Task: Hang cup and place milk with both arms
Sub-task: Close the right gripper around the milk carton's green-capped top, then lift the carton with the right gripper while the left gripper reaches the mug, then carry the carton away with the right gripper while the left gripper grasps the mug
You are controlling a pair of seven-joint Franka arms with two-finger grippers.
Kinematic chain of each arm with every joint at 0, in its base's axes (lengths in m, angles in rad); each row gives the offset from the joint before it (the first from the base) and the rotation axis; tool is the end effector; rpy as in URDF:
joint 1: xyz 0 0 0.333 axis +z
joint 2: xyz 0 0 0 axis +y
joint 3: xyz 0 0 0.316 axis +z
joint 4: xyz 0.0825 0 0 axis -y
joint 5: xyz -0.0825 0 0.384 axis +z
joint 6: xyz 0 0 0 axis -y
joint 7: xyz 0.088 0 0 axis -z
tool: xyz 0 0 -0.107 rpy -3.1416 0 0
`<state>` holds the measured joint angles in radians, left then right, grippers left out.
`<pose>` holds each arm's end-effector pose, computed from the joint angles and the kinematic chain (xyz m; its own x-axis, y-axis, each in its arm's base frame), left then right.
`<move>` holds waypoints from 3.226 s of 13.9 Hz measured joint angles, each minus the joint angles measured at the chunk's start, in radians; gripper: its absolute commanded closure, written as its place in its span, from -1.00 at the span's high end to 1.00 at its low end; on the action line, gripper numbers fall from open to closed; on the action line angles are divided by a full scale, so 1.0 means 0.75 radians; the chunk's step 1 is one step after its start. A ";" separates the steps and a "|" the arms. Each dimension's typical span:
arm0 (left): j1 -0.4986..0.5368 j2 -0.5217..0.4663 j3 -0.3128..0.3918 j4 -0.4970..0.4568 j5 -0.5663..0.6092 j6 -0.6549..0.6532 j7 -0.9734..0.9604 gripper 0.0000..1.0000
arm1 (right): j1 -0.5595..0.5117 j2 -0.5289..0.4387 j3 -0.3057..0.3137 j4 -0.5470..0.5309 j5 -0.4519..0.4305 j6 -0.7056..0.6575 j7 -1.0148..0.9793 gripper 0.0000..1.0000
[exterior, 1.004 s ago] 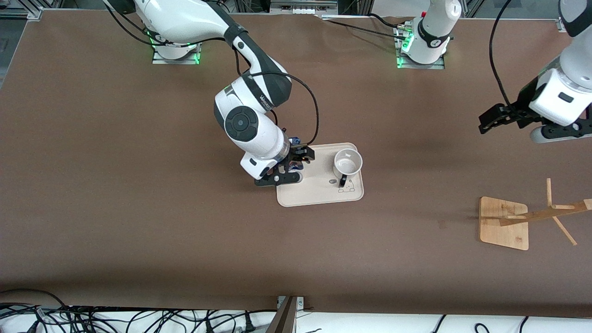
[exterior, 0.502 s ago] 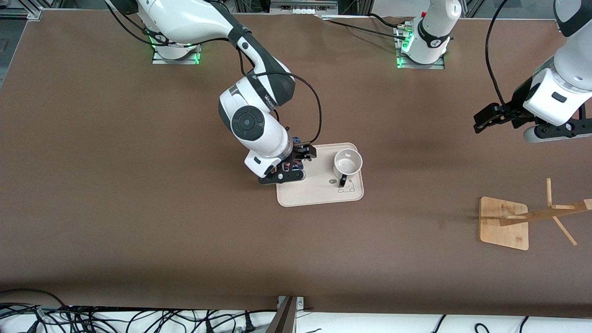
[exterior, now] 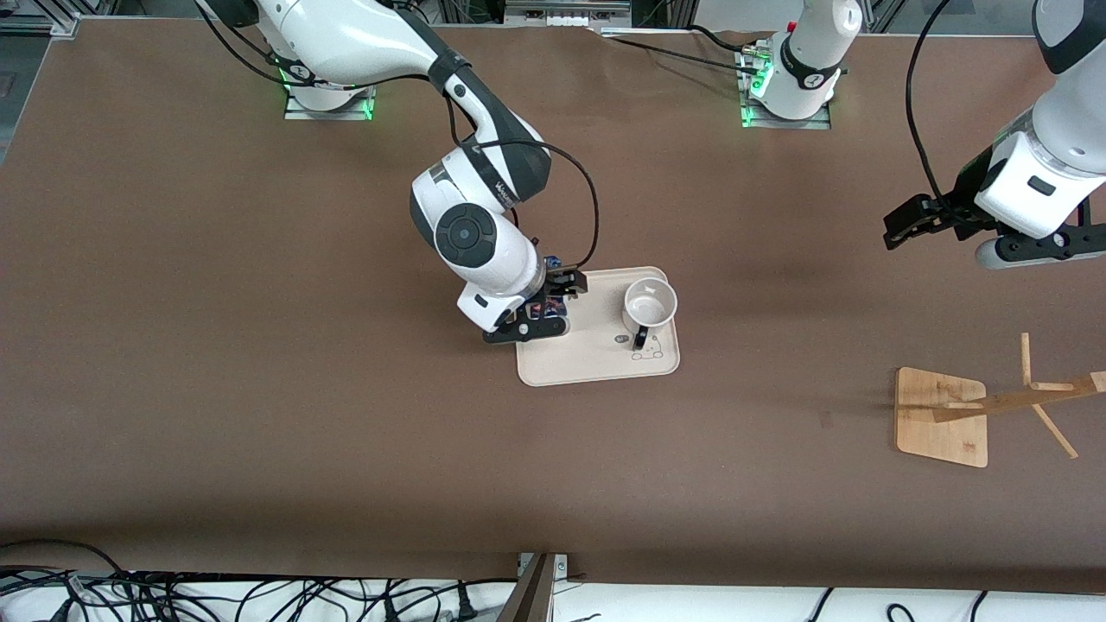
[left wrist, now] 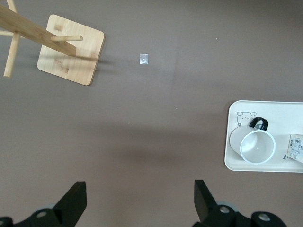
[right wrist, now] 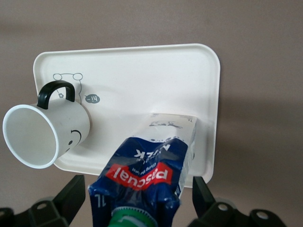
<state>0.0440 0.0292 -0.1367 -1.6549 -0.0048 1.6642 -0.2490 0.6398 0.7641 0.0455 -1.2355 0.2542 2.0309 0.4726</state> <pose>0.5660 -0.0521 0.5764 0.9875 0.1561 -0.0212 0.1562 -0.9877 0.0036 0.5804 0.4812 0.3178 0.9893 0.1016 -0.1043 0.0744 -0.9685 -0.2377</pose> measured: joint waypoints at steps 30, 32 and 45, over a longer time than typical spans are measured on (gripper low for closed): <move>0.001 0.231 -0.290 -0.058 -0.084 0.135 -0.198 1.00 | -0.018 -0.232 -0.103 0.015 -0.001 -0.214 -0.139 -0.37; -0.014 0.277 -0.305 -0.105 -0.119 0.254 -0.211 1.00 | -0.048 -0.280 -0.119 0.017 -0.002 -0.292 -0.184 -0.37; -0.401 0.638 -0.313 -0.161 0.055 0.734 -0.514 1.00 | -0.387 -0.510 -0.223 0.011 -0.130 -0.720 -0.665 -0.37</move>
<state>-0.2564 0.5078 -0.3714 -1.7754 0.0368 2.2150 -0.6346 0.3499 0.3816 -0.1220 -1.2271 0.1571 1.4908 -0.0265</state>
